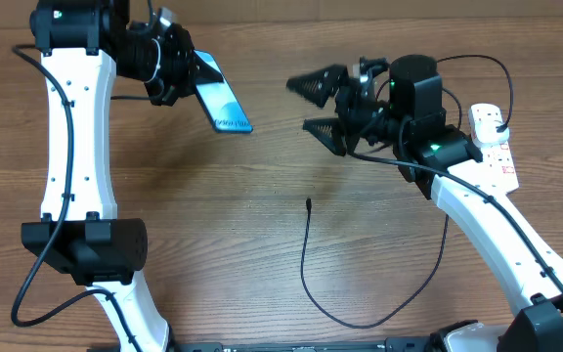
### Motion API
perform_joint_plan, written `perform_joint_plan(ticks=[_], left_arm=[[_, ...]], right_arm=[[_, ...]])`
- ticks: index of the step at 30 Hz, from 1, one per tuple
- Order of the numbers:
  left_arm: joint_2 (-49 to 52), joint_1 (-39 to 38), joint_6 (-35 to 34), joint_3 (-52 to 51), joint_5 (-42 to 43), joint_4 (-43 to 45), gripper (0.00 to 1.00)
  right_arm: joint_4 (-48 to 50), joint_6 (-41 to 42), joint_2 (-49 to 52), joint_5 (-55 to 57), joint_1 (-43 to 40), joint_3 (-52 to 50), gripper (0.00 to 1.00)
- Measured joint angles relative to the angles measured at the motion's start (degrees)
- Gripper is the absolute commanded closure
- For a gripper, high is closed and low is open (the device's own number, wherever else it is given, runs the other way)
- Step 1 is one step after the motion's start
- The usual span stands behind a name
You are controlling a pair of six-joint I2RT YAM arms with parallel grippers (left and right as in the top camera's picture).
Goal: Plug charger to phone and switch on socket
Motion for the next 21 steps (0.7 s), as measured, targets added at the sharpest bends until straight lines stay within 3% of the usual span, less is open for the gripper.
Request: perform_joint_plan(ticks=[5,8,15,21], left_arm=[[0.0,0.0,15.6,0.0,3.4,-5.7,0.96],[0.0,0.0,20.7,0.0,4.2,-5.7,0.96],[0.0,0.0,25.9,0.0,4.7,-5.7,0.96],[0.0,0.0,27.1,0.0,5.2,-5.7,0.96]], right_arm=[[-17.7,-15.0,0.0,2.2,0.0,0.1,0.00],[-25.7,-20.7,0.0,6.5,0.0,0.1,0.00],[-42.8,-28.7,0.0,20.6,0.0,0.1,0.00],[-49.8,-30.9,0.0,29.5,2.5,0.1,0.00]])
